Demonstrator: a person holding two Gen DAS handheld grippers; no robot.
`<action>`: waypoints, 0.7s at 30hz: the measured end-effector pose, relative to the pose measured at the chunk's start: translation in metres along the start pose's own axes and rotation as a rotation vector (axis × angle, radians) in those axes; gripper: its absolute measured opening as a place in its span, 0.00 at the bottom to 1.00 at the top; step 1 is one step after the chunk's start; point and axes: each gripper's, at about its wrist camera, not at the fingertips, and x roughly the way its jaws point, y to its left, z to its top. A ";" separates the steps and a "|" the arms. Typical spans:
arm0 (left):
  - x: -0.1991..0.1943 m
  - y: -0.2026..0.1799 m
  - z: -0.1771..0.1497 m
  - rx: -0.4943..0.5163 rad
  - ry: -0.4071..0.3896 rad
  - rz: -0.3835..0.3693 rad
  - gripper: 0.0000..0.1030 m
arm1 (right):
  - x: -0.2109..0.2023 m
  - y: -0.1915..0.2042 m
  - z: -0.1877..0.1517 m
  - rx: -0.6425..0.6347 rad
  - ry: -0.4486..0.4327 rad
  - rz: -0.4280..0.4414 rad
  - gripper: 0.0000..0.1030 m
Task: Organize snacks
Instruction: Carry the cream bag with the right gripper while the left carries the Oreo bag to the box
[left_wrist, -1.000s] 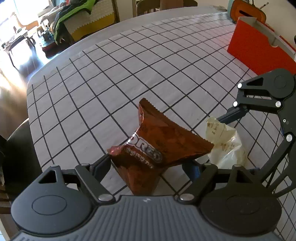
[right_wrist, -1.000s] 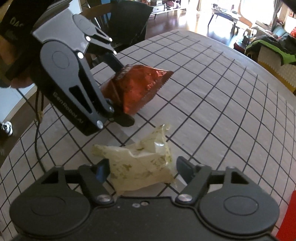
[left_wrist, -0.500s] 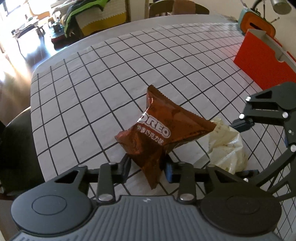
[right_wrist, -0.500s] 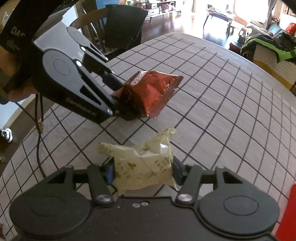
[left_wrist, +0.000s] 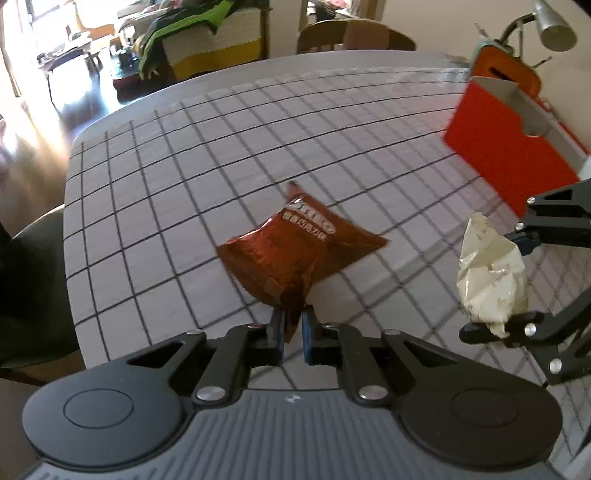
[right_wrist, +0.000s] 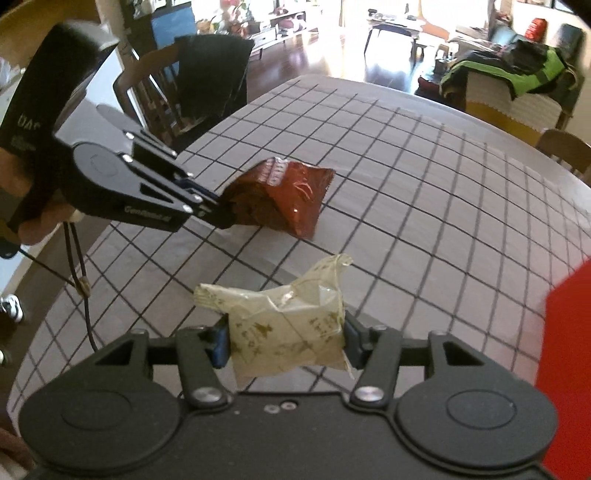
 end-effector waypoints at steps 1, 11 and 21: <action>-0.005 -0.002 -0.001 0.005 -0.007 -0.005 0.09 | -0.005 -0.001 -0.004 0.013 -0.001 0.004 0.54; -0.026 -0.007 0.017 0.037 -0.038 0.011 0.18 | -0.051 -0.004 -0.028 0.122 -0.058 0.023 0.54; -0.017 -0.009 0.033 0.120 -0.067 0.024 0.81 | -0.067 -0.008 -0.038 0.216 -0.095 0.050 0.55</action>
